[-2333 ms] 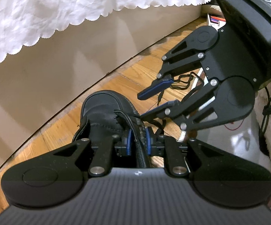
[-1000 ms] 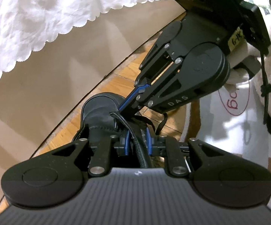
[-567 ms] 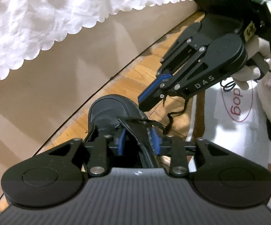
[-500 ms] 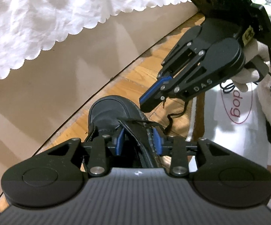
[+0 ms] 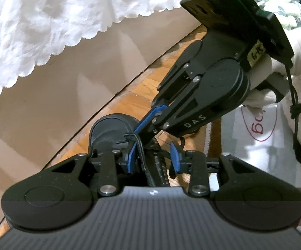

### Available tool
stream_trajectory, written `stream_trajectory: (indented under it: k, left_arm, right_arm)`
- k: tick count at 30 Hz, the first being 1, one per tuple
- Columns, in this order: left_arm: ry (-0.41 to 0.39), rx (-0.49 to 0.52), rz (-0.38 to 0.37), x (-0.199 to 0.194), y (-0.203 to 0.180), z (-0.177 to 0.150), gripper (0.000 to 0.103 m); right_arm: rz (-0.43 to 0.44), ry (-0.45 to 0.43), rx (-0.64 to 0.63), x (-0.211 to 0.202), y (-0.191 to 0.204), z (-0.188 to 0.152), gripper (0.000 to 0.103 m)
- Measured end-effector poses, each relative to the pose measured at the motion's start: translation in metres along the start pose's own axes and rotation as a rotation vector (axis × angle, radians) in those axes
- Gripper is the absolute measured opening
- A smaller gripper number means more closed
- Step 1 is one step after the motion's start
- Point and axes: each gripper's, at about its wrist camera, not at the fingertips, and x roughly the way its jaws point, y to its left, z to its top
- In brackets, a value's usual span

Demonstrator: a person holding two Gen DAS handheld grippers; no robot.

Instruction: Lace up shoes with both hands

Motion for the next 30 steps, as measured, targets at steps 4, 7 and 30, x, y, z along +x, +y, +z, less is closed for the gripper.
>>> stream_trajectory:
  k: [4, 7, 30]
  left_arm:
    - [-0.012, 0.049, 0.035, 0.002, -0.014, -0.005, 0.033]
    - [-0.012, 0.046, 0.041, 0.003, -0.016, -0.005, 0.033]
    - [-0.005, 0.111, 0.056, 0.006, -0.022, -0.006, 0.033]
  right_arm:
    - [0.0, -0.013, 0.037, -0.008, -0.009, 0.0, 0.011]
    - [-0.017, -0.025, 0.098, -0.017, -0.023, 0.0, 0.011]
    - [0.158, 0.16, -0.235, 0.012, -0.002, 0.045, 0.026]
